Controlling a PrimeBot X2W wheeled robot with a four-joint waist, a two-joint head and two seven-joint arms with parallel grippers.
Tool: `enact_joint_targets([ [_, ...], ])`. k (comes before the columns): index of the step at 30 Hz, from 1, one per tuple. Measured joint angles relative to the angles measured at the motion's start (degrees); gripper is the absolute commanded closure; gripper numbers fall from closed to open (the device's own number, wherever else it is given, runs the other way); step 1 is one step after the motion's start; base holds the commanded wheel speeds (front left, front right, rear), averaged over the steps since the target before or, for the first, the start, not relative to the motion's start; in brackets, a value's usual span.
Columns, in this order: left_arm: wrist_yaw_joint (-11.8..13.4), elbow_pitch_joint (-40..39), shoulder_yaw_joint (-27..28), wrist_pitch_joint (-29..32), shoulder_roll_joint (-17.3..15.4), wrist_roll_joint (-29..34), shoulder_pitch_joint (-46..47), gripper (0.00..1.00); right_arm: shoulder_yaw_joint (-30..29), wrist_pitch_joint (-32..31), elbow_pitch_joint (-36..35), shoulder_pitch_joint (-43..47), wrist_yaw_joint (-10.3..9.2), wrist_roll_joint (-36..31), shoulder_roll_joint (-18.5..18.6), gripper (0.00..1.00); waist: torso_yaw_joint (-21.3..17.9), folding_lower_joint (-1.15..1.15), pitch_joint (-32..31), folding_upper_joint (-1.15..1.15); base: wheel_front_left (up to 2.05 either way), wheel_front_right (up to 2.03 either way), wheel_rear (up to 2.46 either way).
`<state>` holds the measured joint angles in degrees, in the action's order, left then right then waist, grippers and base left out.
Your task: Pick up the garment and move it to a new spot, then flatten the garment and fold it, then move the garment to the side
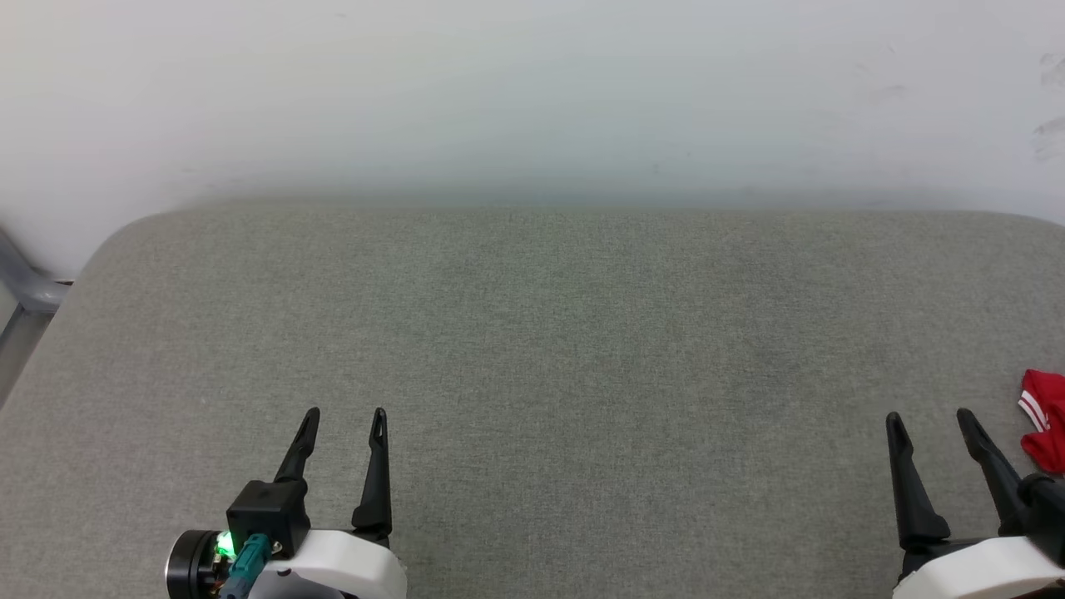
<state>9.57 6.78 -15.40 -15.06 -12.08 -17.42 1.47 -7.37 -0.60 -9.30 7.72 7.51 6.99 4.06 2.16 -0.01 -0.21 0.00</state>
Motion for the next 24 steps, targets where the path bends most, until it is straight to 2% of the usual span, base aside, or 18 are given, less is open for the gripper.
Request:
enact_joint_targets([
  [20, -2.5, 1.9, -0.5, 0.0, -0.1, -1.3, -0.1, 0.00, 1.0, -0.9, -1.5, 1.1, 0.00, 0.6, -0.8, 0.00, -0.2, 0.01, -0.2, 0.00, 0.00, 0.00, 0.00],
  [21, -2.5, 2.0, -0.6, 0.0, -0.1, -1.4, -0.1, 1.00, 1.0, -0.8, -1.4, 1.1, 0.00, 0.7, -0.8, 1.00, -0.2, 0.01, -0.2, 0.00, 0.00, 0.00, 0.00],
  [24, -2.5, 3.1, -0.9, 0.0, 0.2, -1.5, -0.4, 1.00, 1.0, -0.6, -0.1, 1.2, 0.00, 0.7, -0.9, 1.00, -0.2, 0.01, -0.2, 0.00, 0.00, 0.00, 0.00],
])
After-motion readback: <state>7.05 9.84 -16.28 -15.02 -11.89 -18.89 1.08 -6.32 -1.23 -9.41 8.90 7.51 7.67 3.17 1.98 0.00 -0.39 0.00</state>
